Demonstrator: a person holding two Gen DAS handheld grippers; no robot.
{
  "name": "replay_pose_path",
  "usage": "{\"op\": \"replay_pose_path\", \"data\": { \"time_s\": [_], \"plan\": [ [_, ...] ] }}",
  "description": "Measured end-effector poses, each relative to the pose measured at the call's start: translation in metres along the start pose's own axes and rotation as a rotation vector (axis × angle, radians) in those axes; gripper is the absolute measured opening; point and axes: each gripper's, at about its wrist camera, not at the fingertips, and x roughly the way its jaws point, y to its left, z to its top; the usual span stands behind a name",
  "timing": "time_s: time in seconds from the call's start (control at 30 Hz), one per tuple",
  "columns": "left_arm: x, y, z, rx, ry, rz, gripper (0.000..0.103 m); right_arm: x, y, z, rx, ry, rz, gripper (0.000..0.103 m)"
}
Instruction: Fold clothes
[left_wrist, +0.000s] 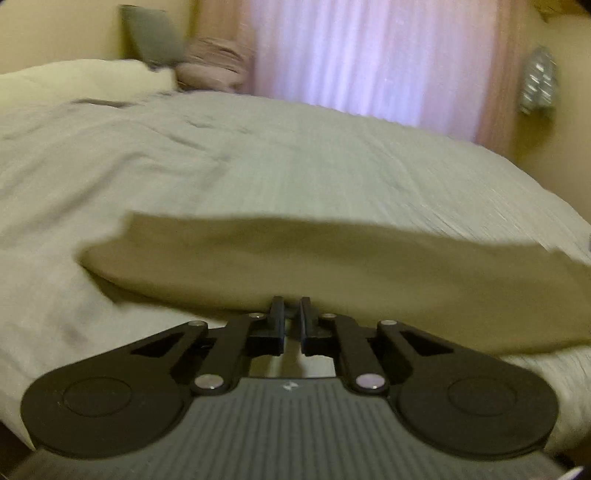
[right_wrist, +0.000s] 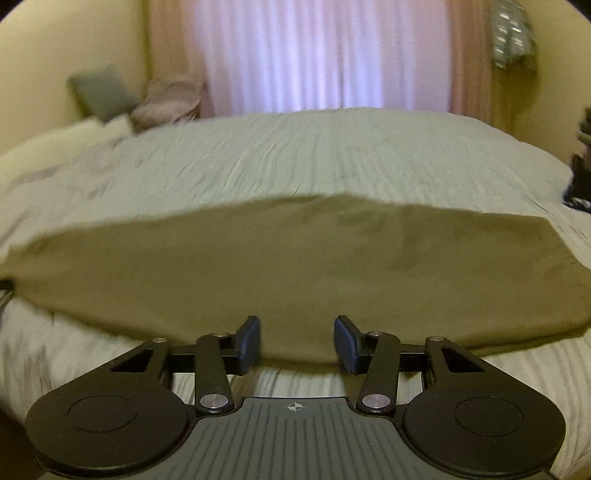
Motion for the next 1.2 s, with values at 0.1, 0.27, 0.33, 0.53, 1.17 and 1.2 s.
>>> {"op": "replay_pose_path", "data": {
  "time_s": [0.1,0.27,0.33,0.53,1.17,1.2],
  "plan": [
    [0.018,0.026,0.02,0.002,0.012,0.018,0.009,0.005,-0.017,0.015,0.062,-0.009,0.008,0.048],
    [0.039,0.062,0.046,-0.067,0.028,0.066,0.01,0.012,-0.032,0.024,0.083,0.016,-0.073,0.048],
    [0.043,0.078,0.054,-0.122,0.028,0.084,0.03,0.008,-0.042,0.022,0.111,0.02,-0.073,0.048],
    [0.048,0.109,0.06,-0.23,0.07,0.115,0.027,0.013,-0.055,0.025,0.12,0.051,-0.093,0.048],
    [0.023,0.145,-0.025,-0.955,-0.016,-0.091,0.034,0.005,-0.061,0.02,0.172,0.03,-0.119,0.048],
    [0.025,0.144,-0.025,-0.96,-0.022,-0.083,0.033,0.004,-0.064,0.019,0.183,0.027,-0.12,0.048]
  ]
}}
